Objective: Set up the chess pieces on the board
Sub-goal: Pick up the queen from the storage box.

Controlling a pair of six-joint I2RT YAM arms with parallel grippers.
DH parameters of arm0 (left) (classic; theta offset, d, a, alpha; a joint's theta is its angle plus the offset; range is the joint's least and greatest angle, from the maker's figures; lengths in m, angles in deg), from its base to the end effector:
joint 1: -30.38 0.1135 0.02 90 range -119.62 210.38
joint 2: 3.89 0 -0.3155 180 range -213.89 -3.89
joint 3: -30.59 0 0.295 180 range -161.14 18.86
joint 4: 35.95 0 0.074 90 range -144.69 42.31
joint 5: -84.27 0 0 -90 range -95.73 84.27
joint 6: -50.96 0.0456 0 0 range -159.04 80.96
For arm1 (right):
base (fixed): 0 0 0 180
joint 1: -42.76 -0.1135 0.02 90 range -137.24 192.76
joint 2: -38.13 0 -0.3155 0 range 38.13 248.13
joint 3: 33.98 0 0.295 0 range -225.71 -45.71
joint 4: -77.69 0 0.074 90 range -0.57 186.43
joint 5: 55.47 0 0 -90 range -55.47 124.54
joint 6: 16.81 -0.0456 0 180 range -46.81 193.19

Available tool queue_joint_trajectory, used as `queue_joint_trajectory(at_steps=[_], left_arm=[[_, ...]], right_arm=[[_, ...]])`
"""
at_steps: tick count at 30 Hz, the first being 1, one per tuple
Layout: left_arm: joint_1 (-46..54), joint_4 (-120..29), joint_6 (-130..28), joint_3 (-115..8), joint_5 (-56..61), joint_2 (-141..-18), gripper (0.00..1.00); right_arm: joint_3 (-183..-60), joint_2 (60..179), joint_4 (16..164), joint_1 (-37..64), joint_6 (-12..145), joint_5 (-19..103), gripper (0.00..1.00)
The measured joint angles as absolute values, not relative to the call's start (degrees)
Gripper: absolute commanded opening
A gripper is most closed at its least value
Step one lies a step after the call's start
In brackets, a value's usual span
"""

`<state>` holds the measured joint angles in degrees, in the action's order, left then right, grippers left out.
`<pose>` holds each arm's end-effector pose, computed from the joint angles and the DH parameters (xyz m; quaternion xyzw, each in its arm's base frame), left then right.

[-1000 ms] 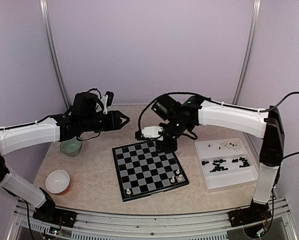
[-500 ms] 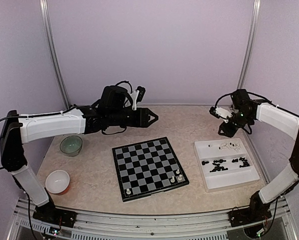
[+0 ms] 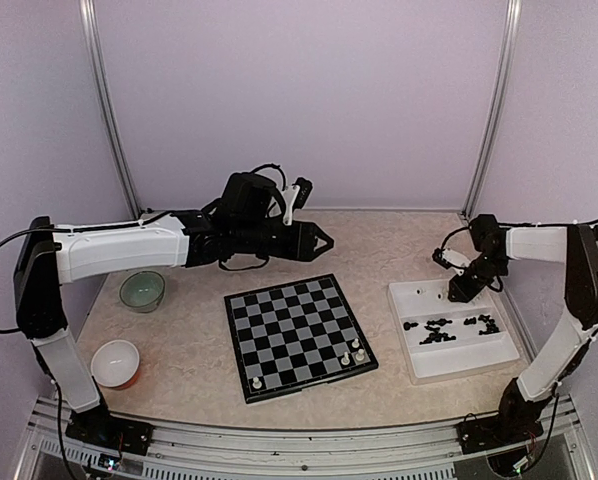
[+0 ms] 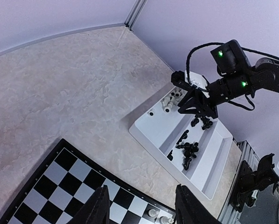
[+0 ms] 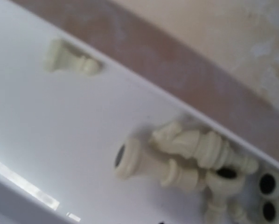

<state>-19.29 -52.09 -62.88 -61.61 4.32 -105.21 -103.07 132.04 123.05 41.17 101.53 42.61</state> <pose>0.3051 -0.3716 0.3254 0.2338 0.8096 -0.3784 0.3830 0.3494 0.0161 0.1923 -0.2655 0.9462 0.0278 0.1831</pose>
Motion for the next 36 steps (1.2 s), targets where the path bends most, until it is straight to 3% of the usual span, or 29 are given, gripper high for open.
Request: queue_joint_trajectory(at_steps=[15,36], left_arm=[[-19.3,-53.0,-60.8,-61.0,4.7,-105.2,0.48],[-19.3,-52.0,-61.3,-60.4,7.6,-106.0,0.49]], right_arm=[[-104.9,138.4,120.8,41.2,105.4,43.3,0.29],[-107.1,139.0,120.7,41.0,105.9,41.3,0.3]])
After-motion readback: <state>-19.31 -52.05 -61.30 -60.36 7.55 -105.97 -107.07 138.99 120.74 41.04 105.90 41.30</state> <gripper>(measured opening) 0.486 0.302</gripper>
